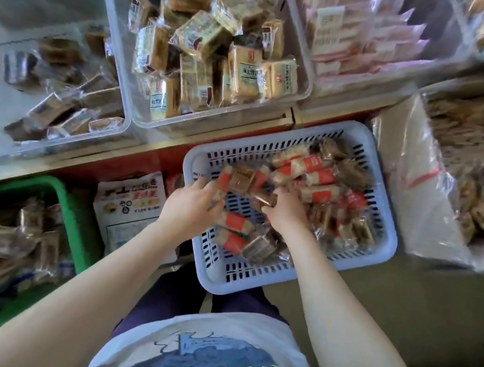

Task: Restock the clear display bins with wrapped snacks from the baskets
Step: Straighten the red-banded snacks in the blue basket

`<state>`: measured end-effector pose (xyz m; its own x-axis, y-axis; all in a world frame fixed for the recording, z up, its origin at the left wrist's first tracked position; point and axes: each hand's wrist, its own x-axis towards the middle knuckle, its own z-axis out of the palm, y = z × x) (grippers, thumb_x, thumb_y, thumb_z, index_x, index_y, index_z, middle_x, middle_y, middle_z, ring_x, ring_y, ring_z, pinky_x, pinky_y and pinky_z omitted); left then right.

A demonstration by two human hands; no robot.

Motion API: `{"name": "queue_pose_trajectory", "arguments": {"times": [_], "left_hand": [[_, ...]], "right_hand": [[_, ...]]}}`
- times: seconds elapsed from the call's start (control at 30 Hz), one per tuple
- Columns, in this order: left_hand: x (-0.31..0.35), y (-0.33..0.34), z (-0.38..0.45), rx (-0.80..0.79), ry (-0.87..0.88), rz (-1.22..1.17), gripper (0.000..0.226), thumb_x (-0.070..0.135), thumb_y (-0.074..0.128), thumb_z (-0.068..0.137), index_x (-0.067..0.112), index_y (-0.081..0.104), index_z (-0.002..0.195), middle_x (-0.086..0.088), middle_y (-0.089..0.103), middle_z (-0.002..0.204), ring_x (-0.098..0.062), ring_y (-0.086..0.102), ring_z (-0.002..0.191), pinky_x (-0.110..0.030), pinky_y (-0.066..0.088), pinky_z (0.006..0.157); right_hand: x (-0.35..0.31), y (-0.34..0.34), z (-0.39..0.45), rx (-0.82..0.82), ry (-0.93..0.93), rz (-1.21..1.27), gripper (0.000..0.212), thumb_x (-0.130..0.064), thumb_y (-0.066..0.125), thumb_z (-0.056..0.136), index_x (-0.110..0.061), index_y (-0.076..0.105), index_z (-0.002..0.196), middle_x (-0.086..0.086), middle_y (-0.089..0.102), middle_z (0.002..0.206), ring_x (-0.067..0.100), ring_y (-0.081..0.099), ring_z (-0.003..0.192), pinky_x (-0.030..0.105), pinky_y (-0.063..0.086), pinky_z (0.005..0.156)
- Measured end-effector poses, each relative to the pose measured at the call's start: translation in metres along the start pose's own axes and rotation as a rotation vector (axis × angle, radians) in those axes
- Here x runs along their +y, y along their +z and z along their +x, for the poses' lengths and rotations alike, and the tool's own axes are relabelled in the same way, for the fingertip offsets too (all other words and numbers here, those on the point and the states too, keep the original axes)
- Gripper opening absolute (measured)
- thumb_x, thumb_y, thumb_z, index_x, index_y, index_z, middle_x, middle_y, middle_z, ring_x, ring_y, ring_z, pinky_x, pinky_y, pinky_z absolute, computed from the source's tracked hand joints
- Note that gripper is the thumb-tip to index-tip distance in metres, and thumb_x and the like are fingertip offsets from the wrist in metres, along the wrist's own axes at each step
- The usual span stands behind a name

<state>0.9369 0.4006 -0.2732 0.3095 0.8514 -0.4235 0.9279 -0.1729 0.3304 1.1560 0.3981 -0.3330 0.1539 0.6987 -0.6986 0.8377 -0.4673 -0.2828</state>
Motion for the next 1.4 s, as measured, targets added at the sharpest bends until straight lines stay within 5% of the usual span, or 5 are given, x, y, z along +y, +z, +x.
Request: {"name": "queue_pose_trajectory", "arguments": {"times": [0.33, 0.6, 0.87, 1.23, 1.4], "left_hand": [[0.001, -0.062, -0.013, 0.286, 0.001, -0.273, 0.052, 0.053, 0.038, 0.098, 0.031, 0.042, 0.145, 0.000, 0.057, 0.130, -0.020, 0.052, 0.118, -0.036, 0.049, 0.084], [-0.101, -0.123, -0.064, 0.687, -0.219, -0.381, 0.039, 0.050, 0.048, 0.098, 0.028, 0.056, 0.129, 0.002, 0.062, 0.119, -0.020, 0.055, 0.109, -0.034, 0.046, 0.079], [-0.185, -0.123, -0.049, 0.528, -0.569, -0.233, 0.057, 0.051, 0.021, 0.103, 0.026, 0.021, 0.155, -0.020, 0.028, 0.155, -0.034, 0.024, 0.143, -0.050, 0.019, 0.118], [-0.106, -0.082, -0.081, 0.543, -0.200, -0.122, 0.061, 0.057, 0.035, 0.095, 0.018, 0.050, 0.140, -0.010, 0.033, 0.156, -0.029, 0.036, 0.138, -0.048, 0.042, 0.105], [-0.072, -0.053, -0.057, 0.504, -0.112, -0.133, 0.048, 0.033, 0.064, 0.089, 0.013, 0.057, 0.131, -0.021, 0.010, 0.162, -0.035, 0.046, 0.122, -0.043, 0.052, 0.086]], "right_hand": [[-0.107, -0.064, -0.078, 0.196, -0.626, 0.221, 0.042, -0.008, 0.066, 0.090, -0.025, 0.062, 0.128, -0.006, 0.048, 0.117, 0.004, 0.048, 0.096, 0.004, 0.035, 0.072], [-0.231, -0.050, -0.097, 0.207, -0.898, 0.241, 0.061, -0.013, 0.064, 0.094, -0.027, 0.039, 0.148, 0.002, 0.045, 0.146, 0.014, 0.047, 0.129, 0.024, 0.040, 0.099], [-0.255, -0.016, -0.071, 0.260, -0.727, -0.551, 0.076, -0.041, 0.051, 0.099, -0.031, 0.004, 0.158, 0.012, -0.005, 0.167, 0.025, -0.001, 0.154, 0.044, -0.001, 0.124], [-0.219, -0.025, -0.077, 0.509, -0.841, -0.028, 0.041, -0.011, 0.055, 0.090, -0.010, 0.057, 0.131, 0.009, 0.055, 0.133, 0.027, 0.048, 0.129, 0.045, 0.037, 0.110], [-0.115, -0.015, -0.072, 0.528, -0.398, 0.128, 0.020, -0.010, 0.057, 0.093, -0.009, 0.068, 0.109, 0.007, 0.053, 0.121, 0.025, 0.057, 0.100, 0.031, 0.043, 0.078]]}}
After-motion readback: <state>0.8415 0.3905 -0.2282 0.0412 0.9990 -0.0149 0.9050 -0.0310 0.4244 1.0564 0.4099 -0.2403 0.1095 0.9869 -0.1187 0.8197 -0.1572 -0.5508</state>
